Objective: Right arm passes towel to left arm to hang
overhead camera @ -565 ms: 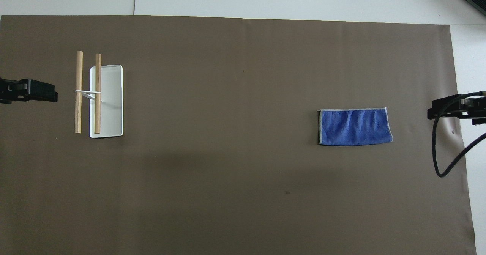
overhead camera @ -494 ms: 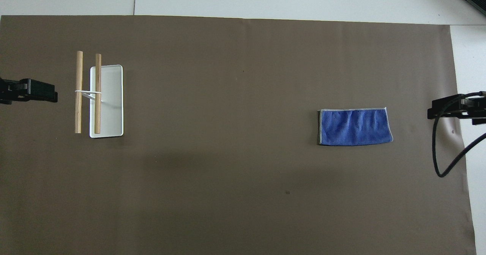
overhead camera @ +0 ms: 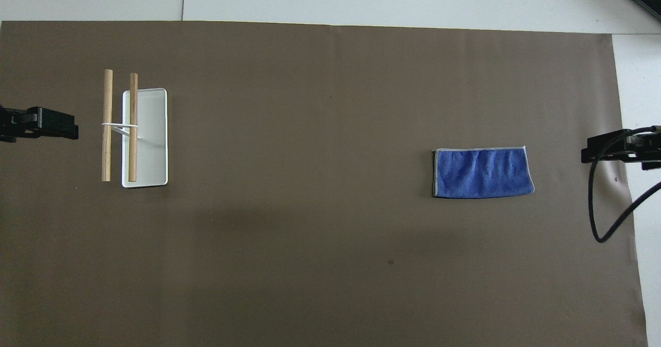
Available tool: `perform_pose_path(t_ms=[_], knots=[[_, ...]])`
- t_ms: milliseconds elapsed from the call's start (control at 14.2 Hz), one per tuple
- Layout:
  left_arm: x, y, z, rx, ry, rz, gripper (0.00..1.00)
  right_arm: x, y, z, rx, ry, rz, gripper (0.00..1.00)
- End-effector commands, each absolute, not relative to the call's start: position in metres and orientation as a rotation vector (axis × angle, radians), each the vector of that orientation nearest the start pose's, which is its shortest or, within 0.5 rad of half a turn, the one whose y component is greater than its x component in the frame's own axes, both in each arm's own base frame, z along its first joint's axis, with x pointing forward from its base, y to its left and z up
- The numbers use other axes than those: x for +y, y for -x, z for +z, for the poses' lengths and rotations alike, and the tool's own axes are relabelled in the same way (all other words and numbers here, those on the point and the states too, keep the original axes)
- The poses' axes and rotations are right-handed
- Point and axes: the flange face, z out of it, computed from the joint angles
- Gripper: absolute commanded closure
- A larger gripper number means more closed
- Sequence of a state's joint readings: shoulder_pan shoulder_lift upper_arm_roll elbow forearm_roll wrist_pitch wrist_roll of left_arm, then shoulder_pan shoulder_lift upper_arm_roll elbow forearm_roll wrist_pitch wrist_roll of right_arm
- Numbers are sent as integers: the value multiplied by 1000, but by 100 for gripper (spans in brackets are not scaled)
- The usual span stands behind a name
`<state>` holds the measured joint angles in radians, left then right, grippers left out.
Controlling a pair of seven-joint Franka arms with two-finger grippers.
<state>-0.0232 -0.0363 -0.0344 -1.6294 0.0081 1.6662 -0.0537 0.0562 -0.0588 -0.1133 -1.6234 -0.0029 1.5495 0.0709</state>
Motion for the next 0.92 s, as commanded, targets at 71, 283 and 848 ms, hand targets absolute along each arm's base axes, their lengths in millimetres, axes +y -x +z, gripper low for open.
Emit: perform_pose_path(t_ms=[71,283,848], knots=[[-27,-545,626,-34,3144,-99,0,-40,-525,625,165,3131,39,0],[-25,-545,626,-36,3142,-99,0,-39,-522,614,141,3130,6,0],[-24,-546,626,-39,3144,-99,0,-29,-553,510,70,3137,-77,0]])
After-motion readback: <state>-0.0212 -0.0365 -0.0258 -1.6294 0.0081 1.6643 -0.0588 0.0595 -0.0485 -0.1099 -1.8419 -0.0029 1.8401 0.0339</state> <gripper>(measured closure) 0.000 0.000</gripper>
